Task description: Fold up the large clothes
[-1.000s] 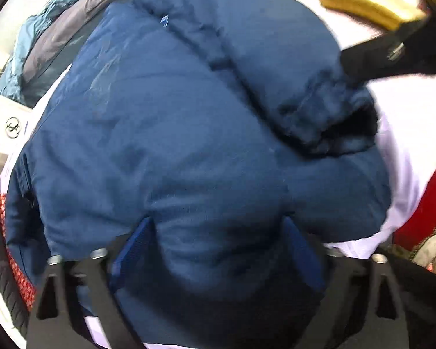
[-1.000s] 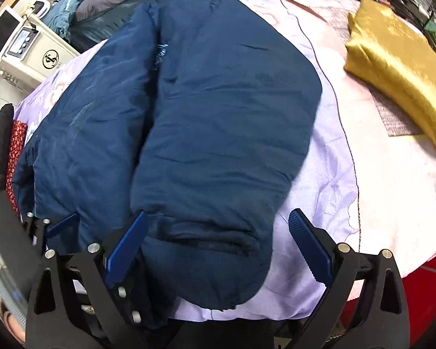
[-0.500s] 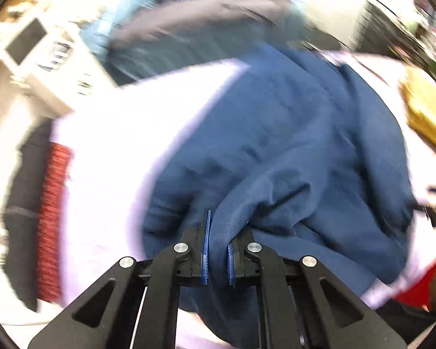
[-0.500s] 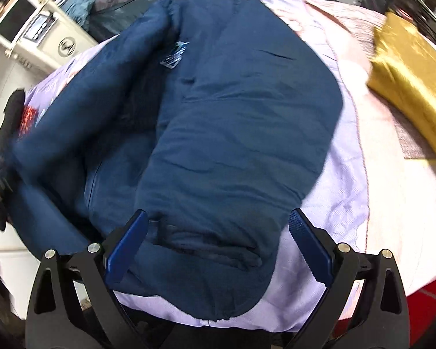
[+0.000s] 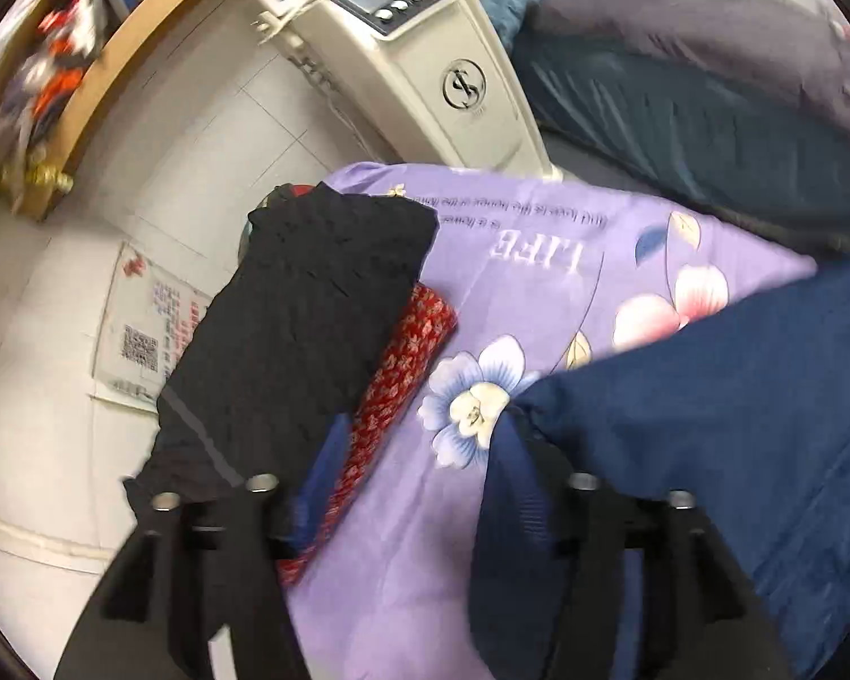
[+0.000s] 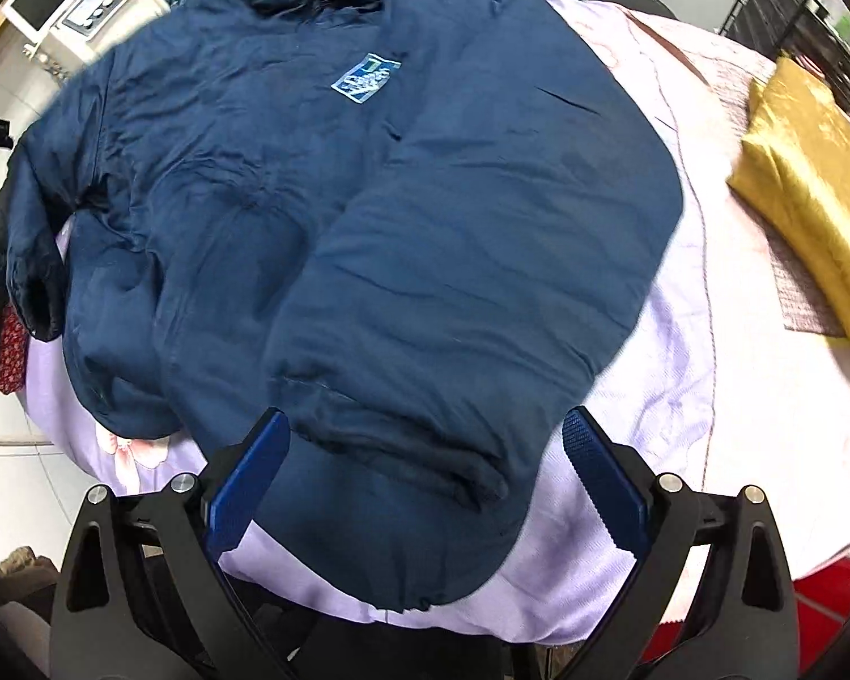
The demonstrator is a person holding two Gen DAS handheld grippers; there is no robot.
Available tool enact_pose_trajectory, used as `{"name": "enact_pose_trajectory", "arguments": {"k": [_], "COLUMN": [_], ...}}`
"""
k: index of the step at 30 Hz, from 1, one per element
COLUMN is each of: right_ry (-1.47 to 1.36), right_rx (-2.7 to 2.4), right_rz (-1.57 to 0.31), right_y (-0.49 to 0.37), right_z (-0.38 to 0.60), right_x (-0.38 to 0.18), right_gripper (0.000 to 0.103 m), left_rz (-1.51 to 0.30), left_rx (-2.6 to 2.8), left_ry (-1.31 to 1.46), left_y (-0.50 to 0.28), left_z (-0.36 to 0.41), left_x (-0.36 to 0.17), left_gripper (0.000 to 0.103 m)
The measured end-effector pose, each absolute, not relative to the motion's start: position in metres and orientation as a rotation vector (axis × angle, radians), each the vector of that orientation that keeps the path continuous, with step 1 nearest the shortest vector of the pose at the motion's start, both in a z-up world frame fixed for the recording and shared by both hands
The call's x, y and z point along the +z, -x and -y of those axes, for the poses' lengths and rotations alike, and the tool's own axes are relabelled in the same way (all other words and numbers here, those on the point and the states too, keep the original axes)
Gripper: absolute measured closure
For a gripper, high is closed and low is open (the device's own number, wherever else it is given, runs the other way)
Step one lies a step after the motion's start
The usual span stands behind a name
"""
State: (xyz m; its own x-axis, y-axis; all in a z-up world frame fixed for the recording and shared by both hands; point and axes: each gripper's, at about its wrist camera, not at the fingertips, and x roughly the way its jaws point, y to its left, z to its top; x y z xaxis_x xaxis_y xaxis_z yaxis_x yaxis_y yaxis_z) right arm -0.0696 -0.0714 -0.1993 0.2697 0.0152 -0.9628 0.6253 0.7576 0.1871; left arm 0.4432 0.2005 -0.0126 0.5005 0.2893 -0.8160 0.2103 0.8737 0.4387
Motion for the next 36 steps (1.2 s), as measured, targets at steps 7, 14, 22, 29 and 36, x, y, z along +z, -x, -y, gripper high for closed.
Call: {"name": "enact_pose_trajectory", "arguments": {"k": [7,14,22,29,36], "right_ry": [-0.579,-0.25,-0.141,-0.222,-0.59], "right_rx": [-0.419,-0.374,-0.418,-0.705,-1.259], "right_rz": [-1.277,-1.361,-1.36,-1.115,-0.897], "right_y": [0.065,0.028,0.026,0.07,0.175], "right_z": [0.063,0.024,0.038,0.167,0.333], "right_x": [-0.207,-0.218,-0.225,-0.136,-0.064], "right_gripper": [0.007,0.008,0.087,0.091,0.029], "left_rz": [-0.989,-1.061,-1.242,-1.241,-1.246], "left_rx": [-0.126,-0.261,-0.25,-0.279,-0.331], "left_ry": [-0.375,-0.389,-0.401,-0.37,-0.46], "left_y": [-0.396,-0.294,-0.195,-0.171,-0.151], "left_z": [-0.212,-0.225,-0.248,-0.265,-0.264], "left_x": [0.01,-0.032,-0.115,-0.12,-0.122], "left_gripper": [0.009,0.006,0.006,0.006,0.006]}}
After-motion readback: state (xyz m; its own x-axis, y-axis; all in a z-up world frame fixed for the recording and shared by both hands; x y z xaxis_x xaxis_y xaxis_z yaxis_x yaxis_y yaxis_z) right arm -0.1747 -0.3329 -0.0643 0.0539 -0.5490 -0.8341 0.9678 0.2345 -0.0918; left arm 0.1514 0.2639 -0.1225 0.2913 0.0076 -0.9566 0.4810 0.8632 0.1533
